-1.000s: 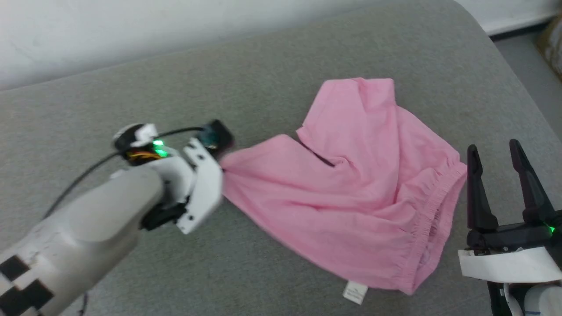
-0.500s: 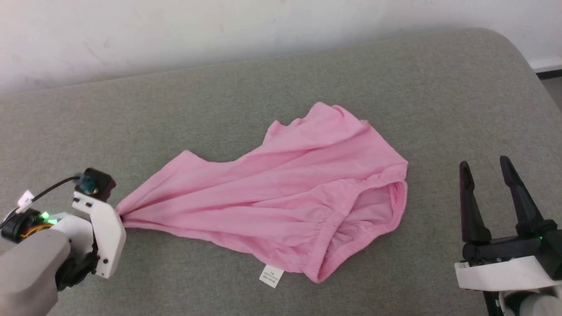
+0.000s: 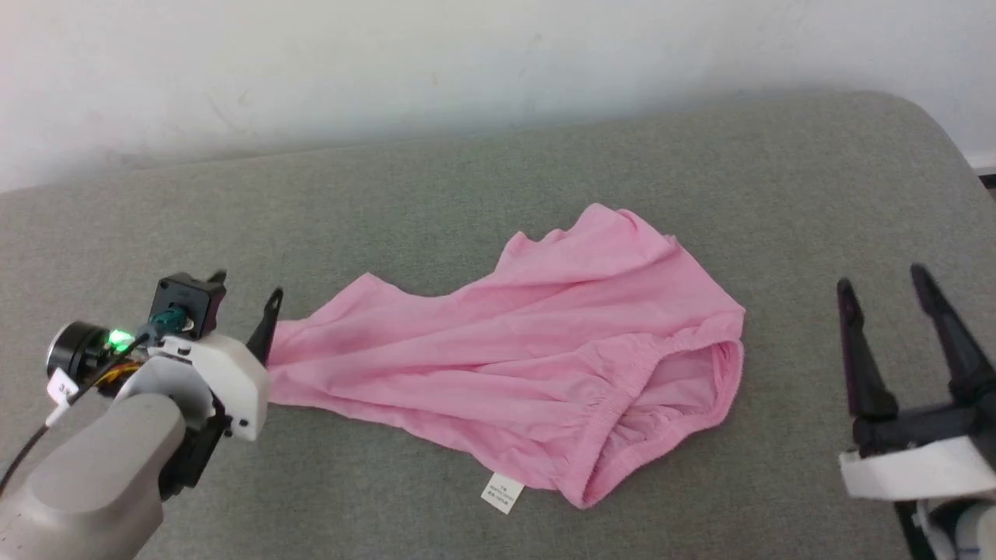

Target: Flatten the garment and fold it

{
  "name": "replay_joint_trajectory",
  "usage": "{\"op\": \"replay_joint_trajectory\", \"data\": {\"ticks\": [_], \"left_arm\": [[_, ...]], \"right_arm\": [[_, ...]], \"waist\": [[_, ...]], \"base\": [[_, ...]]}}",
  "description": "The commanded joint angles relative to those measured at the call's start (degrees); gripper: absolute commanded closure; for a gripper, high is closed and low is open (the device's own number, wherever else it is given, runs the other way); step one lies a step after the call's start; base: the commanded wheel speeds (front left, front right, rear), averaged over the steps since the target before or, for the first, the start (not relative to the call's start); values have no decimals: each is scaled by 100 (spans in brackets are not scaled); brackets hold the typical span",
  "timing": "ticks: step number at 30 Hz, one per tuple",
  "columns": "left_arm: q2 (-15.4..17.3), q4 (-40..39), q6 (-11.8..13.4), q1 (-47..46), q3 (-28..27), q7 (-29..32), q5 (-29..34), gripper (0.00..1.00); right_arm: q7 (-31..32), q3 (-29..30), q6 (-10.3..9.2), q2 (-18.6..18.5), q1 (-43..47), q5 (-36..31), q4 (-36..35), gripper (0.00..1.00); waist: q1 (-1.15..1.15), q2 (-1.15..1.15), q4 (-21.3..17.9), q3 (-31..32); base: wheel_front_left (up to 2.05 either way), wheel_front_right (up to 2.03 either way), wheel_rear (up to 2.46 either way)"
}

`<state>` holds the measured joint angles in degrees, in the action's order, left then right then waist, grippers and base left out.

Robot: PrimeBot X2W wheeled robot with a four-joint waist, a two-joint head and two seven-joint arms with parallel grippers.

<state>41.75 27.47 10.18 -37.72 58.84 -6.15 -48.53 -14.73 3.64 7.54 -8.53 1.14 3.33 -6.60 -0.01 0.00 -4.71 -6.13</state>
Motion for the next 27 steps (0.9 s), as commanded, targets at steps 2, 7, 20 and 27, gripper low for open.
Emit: {"op": "replay_joint_trajectory", "data": {"ticks": [2,7,20,27], "left_arm": [[-93,-255,458,99,-204,-641,236,0],[-204,-772,1165,341,-600,-873,629,0],[-1054,-2650,2275,1735,-2645,-884,2708,0],[-1750,-2772,1926,2036,-3323,-884,3205,0]], "right_arm": [[-27,-64,-5,-338,-396,-70,148,0],[154,-518,-5,-959,-880,26,692,0],[3947,-3263,-5,-2887,-3016,2587,2186,0],[4514,-4218,-5,-2953,-3696,3495,3179,0]], "waist": [[1,0,138,62],[1,0,243,25],[1,0,649,-562],[1,0,970,-938]], "base": [[0,0,0],[0,0,0],[0,0,0],[0,0,0]]}}
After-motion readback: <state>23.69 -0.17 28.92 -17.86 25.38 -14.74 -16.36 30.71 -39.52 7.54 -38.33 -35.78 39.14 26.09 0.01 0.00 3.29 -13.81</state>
